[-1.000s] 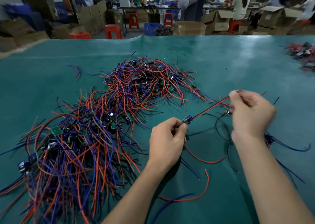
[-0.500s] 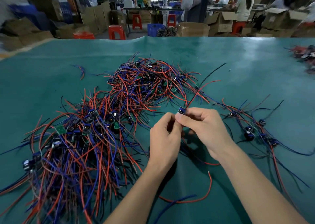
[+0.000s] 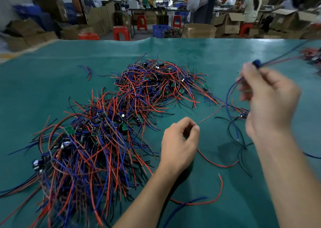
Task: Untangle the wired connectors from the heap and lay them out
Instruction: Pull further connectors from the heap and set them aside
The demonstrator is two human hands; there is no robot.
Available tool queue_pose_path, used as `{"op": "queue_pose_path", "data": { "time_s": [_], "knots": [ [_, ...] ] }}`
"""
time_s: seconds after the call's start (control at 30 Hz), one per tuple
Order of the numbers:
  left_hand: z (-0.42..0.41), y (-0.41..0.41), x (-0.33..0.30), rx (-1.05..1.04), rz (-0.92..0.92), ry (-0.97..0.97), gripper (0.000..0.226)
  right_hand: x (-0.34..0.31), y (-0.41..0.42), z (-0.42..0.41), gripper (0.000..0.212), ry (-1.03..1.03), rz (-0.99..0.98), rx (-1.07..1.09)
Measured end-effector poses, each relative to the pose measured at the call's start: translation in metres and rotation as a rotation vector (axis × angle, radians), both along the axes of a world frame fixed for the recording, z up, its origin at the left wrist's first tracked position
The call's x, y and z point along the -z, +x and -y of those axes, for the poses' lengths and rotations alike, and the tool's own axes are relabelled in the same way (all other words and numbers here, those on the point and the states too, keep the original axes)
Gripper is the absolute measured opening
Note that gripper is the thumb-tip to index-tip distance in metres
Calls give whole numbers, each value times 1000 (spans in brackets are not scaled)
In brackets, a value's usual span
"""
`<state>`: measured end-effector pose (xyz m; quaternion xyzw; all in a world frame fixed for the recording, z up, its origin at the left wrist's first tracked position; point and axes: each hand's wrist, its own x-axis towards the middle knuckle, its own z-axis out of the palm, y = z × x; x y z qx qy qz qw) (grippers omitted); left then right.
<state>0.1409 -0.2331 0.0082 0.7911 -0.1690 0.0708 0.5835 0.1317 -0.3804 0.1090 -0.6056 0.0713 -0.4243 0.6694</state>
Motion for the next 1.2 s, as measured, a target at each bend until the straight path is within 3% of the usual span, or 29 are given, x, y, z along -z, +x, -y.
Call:
{"op": "queue_pose_path", "data": {
  "time_s": [0.07, 0.17, 0.33, 0.4, 0.53, 0.6, 0.67, 0.73, 0.87, 1.03, 1.2],
  "knots": [
    [0, 0, 1, -20, -10, 31, 17, -31, 1, -19, 25, -54, 39, -102],
    [1, 1, 1, -40, 2, 11, 14, -61, 15, -64, 27, -280, -62, -361],
    [1, 1, -1, -69, -21, -25, 6, -69, 63, -128, 53, -936, -473, -682],
    [0, 3, 1, -77, -24, -36, 3, -58, 93, -117, 49, -1083, -623, -588],
    [0, 3, 2, -85, -32, -35, 6, -9, 128, -64, 39, -1319, -947, -150],
    [0, 2, 2, -89, -26, -47, 8, 18, 125, -44, 42, -1262, -1072, -70],
    [0, 2, 1, -90, -18, -27, 11, 33, 123, -29, 32, -1132, -1072, -88],
    [-1, 3, 1, -96, -17, -21, 11, 39, 124, -16, 21, -943, -970, -138],
    [0, 4, 0, -117, -40, -38, 7, 29, 112, 2, 20, -660, -817, -136],
    [0, 3, 2, -117, -46, -64, 7, 15, 64, 27, 23, -156, -577, -177],
    [0, 3, 2, -151, -94, -165, 29, 19, 1, 23, 15, -173, -522, -517]
  ]
}}
